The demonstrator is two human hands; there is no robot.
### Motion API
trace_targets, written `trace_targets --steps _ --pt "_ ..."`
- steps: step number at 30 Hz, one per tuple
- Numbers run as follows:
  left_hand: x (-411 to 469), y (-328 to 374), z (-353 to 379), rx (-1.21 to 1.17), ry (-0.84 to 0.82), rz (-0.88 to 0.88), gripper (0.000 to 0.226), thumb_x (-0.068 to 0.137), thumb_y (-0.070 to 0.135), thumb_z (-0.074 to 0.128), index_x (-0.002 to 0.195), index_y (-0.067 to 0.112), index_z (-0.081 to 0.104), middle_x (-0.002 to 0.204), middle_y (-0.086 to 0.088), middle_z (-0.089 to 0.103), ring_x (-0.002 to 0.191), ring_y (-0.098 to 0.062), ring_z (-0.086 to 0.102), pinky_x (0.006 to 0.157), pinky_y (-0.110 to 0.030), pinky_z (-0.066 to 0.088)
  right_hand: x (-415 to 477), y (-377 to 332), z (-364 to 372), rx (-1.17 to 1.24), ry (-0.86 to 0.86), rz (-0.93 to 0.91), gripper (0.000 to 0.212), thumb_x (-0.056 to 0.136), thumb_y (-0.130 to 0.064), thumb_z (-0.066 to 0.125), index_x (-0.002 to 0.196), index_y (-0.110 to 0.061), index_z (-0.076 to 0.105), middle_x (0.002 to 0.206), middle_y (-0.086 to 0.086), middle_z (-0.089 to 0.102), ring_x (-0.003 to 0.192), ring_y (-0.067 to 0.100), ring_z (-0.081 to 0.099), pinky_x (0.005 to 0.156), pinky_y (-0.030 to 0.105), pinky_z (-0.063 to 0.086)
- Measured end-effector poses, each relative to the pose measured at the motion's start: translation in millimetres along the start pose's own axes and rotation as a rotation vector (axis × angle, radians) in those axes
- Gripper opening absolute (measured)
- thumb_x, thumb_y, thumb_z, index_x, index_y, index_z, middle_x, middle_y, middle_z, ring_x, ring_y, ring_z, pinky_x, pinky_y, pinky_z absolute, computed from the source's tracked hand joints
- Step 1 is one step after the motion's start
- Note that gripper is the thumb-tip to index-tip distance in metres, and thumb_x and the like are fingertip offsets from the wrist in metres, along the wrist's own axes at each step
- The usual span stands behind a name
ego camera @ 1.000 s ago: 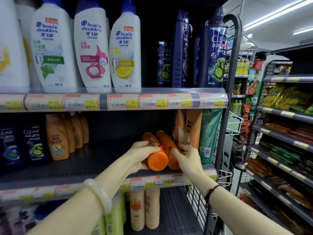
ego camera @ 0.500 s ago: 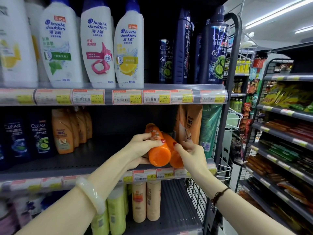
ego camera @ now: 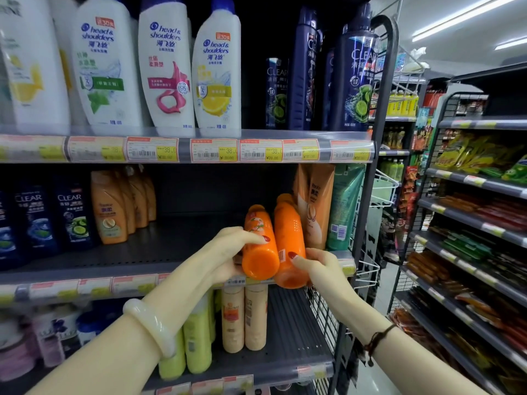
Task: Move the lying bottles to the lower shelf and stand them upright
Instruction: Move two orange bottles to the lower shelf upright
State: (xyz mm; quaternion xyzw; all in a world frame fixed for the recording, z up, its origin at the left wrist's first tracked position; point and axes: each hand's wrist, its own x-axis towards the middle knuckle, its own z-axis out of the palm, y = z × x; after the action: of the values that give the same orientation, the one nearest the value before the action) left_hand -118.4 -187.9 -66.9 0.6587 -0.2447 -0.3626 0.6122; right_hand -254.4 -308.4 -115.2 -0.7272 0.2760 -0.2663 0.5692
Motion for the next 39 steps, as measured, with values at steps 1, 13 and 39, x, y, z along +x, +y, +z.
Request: trace_targets --steps 1,13,39 --pt "-0.7 -1.6 -0.9 -0.009 -0.002 -0.005 0.044 0.077 0.015 0.073 0.117 0.011 0.056 0.117 -0.019 0.061 0.103 -0.036 0.062 0.082 -0.050 0.056 -1.7 1.7 -0.4 0.016 -0.008 0.014 0.048 0.086 -0.028 0.064 0.128 -0.008 0.053 0.121 0.013 0.064 0.109 0.028 0.061 0.082 0.033 0.050" --pt "-8.6 -20.1 3.1 -0.077 -0.059 0.023 0.042 0.080 -0.001 0.066 0.116 0.016 0.055 0.116 -0.015 0.064 0.106 -0.035 0.062 0.087 -0.052 0.053 2.1 0.2 5.2 0.423 0.012 0.253 0.039 0.092 -0.030 0.058 0.122 -0.015 0.039 0.126 0.013 0.052 0.111 0.035 0.058 0.086 0.057 0.053" --pt "-5.7 -28.4 -16.5 -0.061 -0.132 0.009 0.052 0.078 -0.004 0.066 0.126 0.011 0.051 0.119 -0.018 0.063 0.112 -0.036 0.061 0.094 -0.054 0.049 5.4 12.2 -3.2 0.516 -0.225 0.093 0.061 0.076 -0.016 0.072 0.131 -0.008 0.046 0.122 0.014 0.063 0.111 0.032 0.063 0.092 0.054 0.050"
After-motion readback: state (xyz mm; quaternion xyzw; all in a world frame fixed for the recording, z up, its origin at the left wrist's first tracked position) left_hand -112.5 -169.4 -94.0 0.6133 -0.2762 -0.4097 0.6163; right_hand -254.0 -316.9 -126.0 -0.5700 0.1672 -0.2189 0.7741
